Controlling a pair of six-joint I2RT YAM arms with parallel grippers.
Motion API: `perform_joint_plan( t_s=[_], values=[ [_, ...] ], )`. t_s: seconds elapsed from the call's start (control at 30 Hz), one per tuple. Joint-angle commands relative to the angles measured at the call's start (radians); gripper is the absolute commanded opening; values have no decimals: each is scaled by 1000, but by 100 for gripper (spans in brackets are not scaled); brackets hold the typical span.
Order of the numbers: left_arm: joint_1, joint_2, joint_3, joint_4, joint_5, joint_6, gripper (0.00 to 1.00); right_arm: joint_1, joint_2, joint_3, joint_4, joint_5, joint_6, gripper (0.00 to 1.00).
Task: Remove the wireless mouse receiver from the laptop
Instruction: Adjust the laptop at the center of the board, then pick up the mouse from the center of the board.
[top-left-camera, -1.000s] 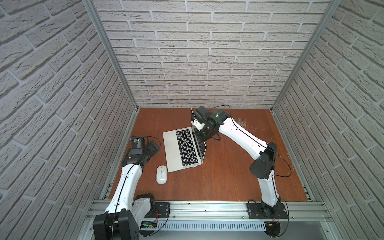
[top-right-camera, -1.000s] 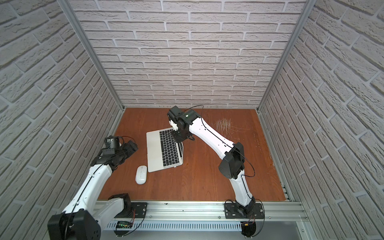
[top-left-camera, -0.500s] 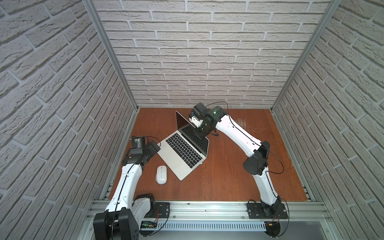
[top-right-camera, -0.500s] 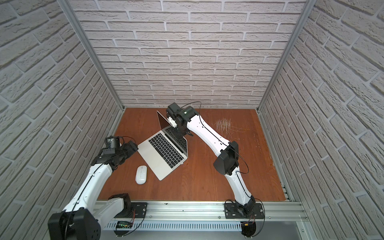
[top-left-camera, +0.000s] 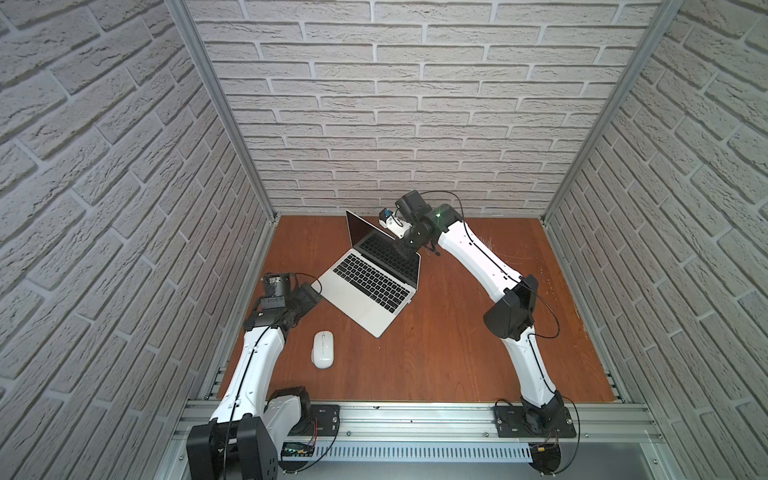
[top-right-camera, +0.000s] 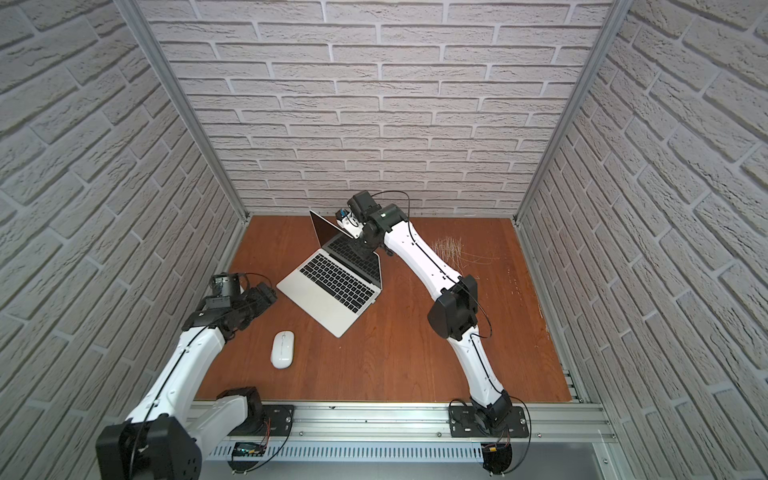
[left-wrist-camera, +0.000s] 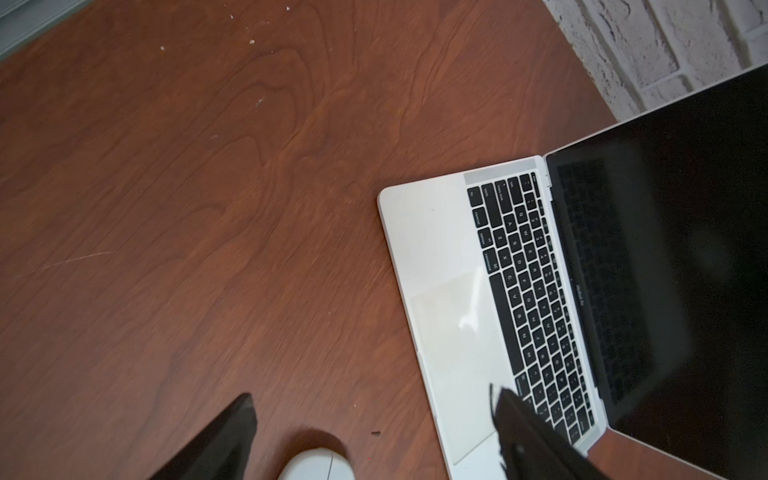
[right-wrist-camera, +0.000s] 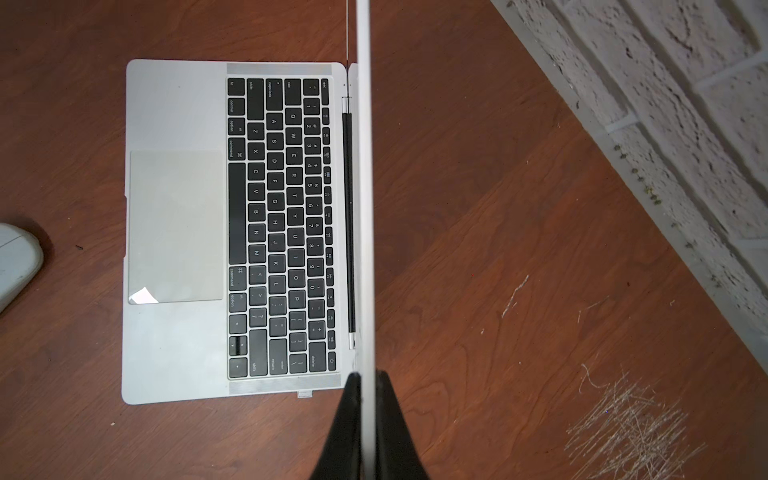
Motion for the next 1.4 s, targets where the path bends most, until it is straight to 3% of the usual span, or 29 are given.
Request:
perform_joint_plan(
  t_s=[0.0, 0.1, 0.23, 0.3, 0.37, 0.57, 0.83, 1.07, 1.37],
  values=[
    [-21, 14, -24, -33, 2, -2, 90, -46, 1, 39, 145, -90, -46, 4],
    [-50, 19, -33, -54, -14, -7, 90, -72, 2, 39, 158, -158, -34, 9],
    [-90, 19, -35, -100, -36, -16, 90, -87, -6, 66, 150, -218, 16, 44],
    [-112, 16, -37, -129, -53, -35, 90, -89, -28, 71, 148, -219, 61, 57],
    [-132, 13, -33, -178, -60, -54, 90, -90, -58, 71, 143, -180, 110, 64],
    [-272, 10, -26, -283, -200, -142, 91, -94, -207, 23, 88, -186, 224, 67],
    [-386, 0, -60, -341, -271, -233, 91, -83, -528, -342, 185, -225, 313, 69],
    [-437, 53, -113, -300, -272, -269, 85, -78, -723, -574, 284, -251, 372, 69],
    [-483, 139, -121, -275, -308, -275, 78, -74, -822, -715, 300, -252, 408, 69]
  ],
)
